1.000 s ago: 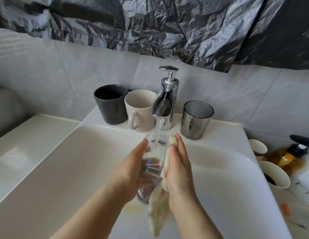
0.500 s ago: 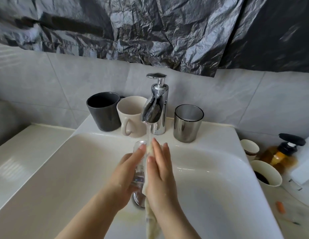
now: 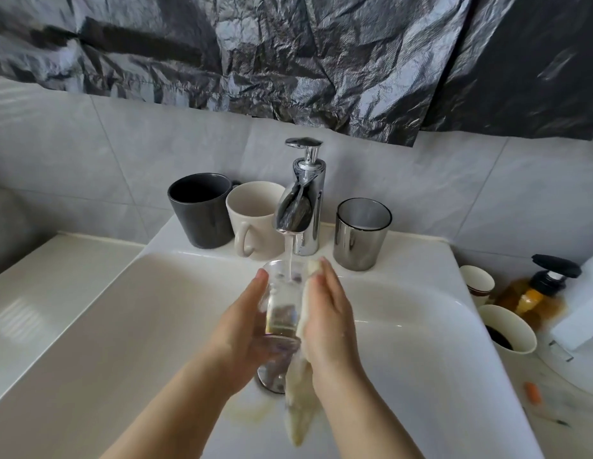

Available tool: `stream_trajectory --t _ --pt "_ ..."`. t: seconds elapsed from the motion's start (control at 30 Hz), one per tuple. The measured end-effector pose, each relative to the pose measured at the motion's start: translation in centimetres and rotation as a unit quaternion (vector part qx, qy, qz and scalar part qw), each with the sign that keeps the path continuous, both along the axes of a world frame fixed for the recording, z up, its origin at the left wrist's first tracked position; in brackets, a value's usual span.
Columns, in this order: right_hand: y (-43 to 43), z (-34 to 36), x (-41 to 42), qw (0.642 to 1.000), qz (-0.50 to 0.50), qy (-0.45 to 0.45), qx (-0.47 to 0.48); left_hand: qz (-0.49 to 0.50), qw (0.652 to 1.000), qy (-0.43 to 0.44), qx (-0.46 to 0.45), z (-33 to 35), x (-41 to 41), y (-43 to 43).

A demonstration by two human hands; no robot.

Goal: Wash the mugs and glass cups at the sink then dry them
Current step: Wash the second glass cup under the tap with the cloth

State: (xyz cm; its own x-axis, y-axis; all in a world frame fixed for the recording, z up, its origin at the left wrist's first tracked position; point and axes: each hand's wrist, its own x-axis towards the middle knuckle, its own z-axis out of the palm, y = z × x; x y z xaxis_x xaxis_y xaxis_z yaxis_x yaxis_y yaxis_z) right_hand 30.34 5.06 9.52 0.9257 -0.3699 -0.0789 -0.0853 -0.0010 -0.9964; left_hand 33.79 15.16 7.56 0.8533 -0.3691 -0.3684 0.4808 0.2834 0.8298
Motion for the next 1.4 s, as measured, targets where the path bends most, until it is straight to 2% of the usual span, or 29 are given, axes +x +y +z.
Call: stream_trajectory --t 0.03,0.17,0.2,0.33,0.37,0.5,0.7,0.77,0.83,0.87,0.93,1.03,1.1,1.17,1.2,1.23,1.33,1.4 --pt "0.0 -0.2 -0.1 1.0 0.006 0.002 -0.01 -0.004 1.0 0.002 0.002 -0.2 0.0 0.0" --pt "1.6 -1.1 -1.7 0.979 0.089 -0.052 -0.175 -0.02 0.998 -0.042 0.044 0.1 0.1 0.0" --pt "1.5 -1.0 -1.6 0.979 0.087 -0.065 -0.172 -0.007 0.997 -0.049 0.054 0.2 0.1 0.0" --pt "0.1 0.3 -0.6 0.999 0.005 -0.042 -0.006 0.013 0.999 -0.025 0.047 0.0 -0.1 -0.3" --pt "0.0 0.4 -0.7 1.0 0.0 -0.029 0.009 0.0 0.999 -0.015 0.03 0.1 -0.3 -0.4" --pt "0.7 0.0 -1.6 0.995 0.059 -0.009 -0.084 -0.027 0.999 -0.024 0.008 0.5 -0.5 -0.4" --pt "-0.3 0.0 -1.1 0.999 0.044 -0.027 0.008 -0.006 1.0 -0.002 0.015 0.2 -0.2 -0.2" --pt "0.5 -0.8 -1.3 0.997 0.07 -0.028 -0.018 -0.005 1.0 -0.005 0.0 0.0 -0.1 -0.1" --pt "1.3 -1.4 -1.7 0.992 0.098 -0.016 -0.083 -0.007 1.0 -0.015 0.021 -0.2 0.0 0.0" --pt "1.3 -1.4 -1.7 0.991 0.104 -0.017 -0.083 -0.006 0.999 -0.017 0.031 -0.2 0.0 0.1" --pt "0.9 -1.0 -1.2 0.996 0.074 -0.036 -0.043 -0.011 0.999 -0.018 0.041 0.2 -0.1 0.0" --pt "0.0 -0.7 -0.3 0.997 0.002 -0.039 0.073 -0.017 0.998 -0.021 0.06 0.2 -0.4 -0.2" --pt "0.2 -0.8 -0.4 0.998 0.011 -0.024 0.055 -0.018 0.998 -0.021 0.055 0.2 -0.4 -0.4" --pt "1.2 -1.0 -1.2 0.997 0.055 -0.02 -0.047 -0.026 0.999 -0.011 0.04 0.5 -0.4 -0.4" --pt "1.5 -0.9 -1.4 0.995 0.061 -0.028 -0.068 -0.034 0.999 -0.009 0.03 0.6 -0.4 -0.4" --pt "1.5 -1.2 -1.3 0.995 0.058 -0.042 -0.068 -0.042 0.999 -0.009 0.022 0.7 -0.4 -0.2" --pt "0.3 -1.0 -0.5 0.998 0.0 -0.05 0.036 -0.051 0.998 0.012 0.027 0.5 -0.3 0.0" --pt "0.2 -1.1 -0.6 0.999 0.003 -0.033 0.031 -0.033 0.998 0.024 0.042 0.4 -0.4 -0.2"
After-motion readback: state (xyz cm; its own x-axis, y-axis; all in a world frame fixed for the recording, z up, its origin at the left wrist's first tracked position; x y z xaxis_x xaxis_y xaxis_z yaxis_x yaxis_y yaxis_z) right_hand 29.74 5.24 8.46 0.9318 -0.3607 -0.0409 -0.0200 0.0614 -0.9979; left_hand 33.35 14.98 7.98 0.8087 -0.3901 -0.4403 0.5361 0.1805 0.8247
